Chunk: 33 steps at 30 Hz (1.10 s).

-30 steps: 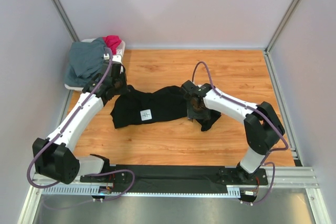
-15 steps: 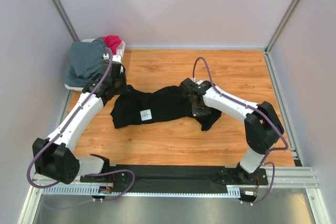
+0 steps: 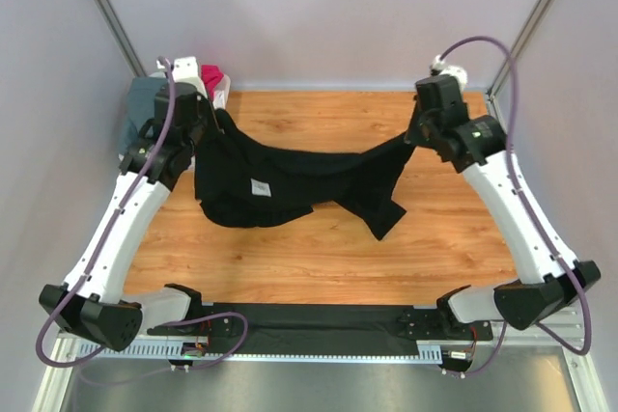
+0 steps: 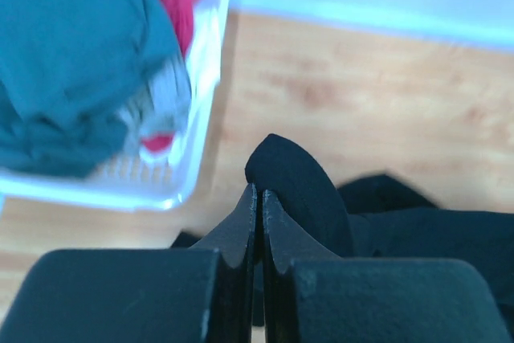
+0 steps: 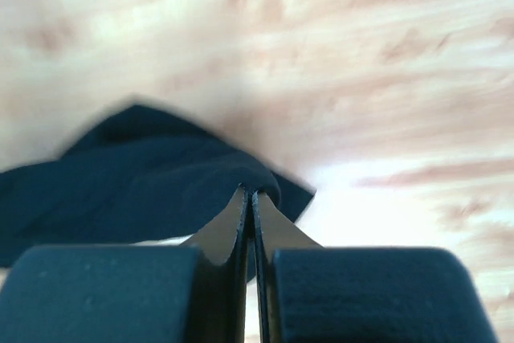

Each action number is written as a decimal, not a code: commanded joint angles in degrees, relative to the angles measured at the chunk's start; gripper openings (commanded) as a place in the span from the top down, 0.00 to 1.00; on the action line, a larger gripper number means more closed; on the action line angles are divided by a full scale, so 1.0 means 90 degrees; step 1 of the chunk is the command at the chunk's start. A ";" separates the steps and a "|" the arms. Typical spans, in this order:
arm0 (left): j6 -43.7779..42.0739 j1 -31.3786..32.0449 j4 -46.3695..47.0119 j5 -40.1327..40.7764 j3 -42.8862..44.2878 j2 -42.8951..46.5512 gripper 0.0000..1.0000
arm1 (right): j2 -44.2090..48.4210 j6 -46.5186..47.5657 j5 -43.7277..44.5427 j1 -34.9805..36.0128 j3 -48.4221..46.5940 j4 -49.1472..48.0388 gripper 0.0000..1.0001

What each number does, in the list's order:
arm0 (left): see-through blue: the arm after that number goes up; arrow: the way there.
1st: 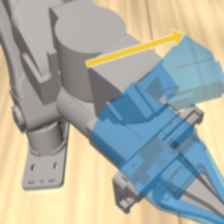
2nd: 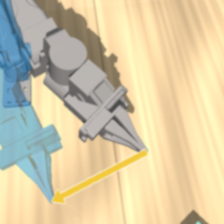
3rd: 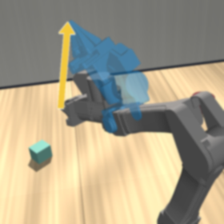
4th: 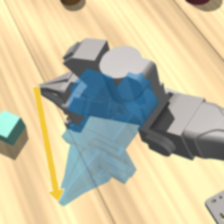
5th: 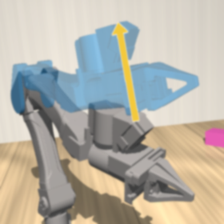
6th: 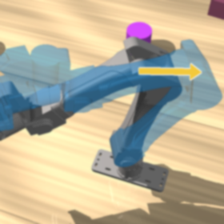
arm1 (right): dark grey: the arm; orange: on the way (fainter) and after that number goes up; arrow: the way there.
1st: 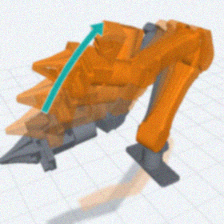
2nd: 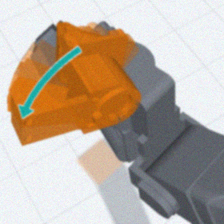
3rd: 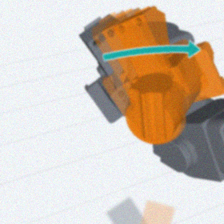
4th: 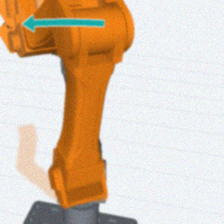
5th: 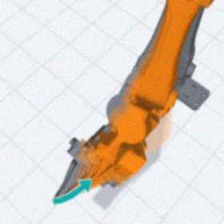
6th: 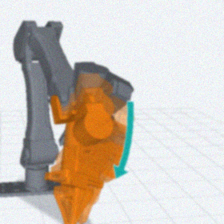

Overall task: Fold and stack the t-shirts
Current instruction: Flatten the tshirt out

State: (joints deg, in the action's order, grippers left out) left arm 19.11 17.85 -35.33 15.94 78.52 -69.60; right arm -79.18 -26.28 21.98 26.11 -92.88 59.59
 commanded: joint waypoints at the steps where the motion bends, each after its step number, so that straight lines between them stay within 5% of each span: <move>1: -0.0472 0.0000 0.0195 0.0347 0.0815 0.0302 1.00 | 0.0291 0.0742 0.0185 -0.0400 -0.0743 -0.0400 1.00; 14: -0.1352 0.0000 -0.0019 0.0543 0.3333 0.0322 1.00 | 0.0087 0.1572 0.0204 -0.1124 -0.2794 -0.1123 1.00; 21: -0.1830 0.0000 -0.0157 0.0563 0.3795 0.0487 1.00 | 0.0145 0.1749 0.0692 -0.1289 -0.3204 -0.0841 0.99; 29: -0.2797 0.0000 -0.0039 -0.1067 0.3961 0.0654 1.00 | 0.0019 0.1730 0.0771 -0.1543 -0.3713 -0.0479 0.99; 33: -0.3021 0.0000 0.0184 -0.1507 0.3640 0.0741 1.00 | -0.0342 0.1300 -0.0133 -0.2225 -0.4122 0.0085 1.00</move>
State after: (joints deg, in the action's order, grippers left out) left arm -3.27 18.00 -37.32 6.46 111.70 -63.96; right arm -79.77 -12.84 24.21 10.13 -126.63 56.40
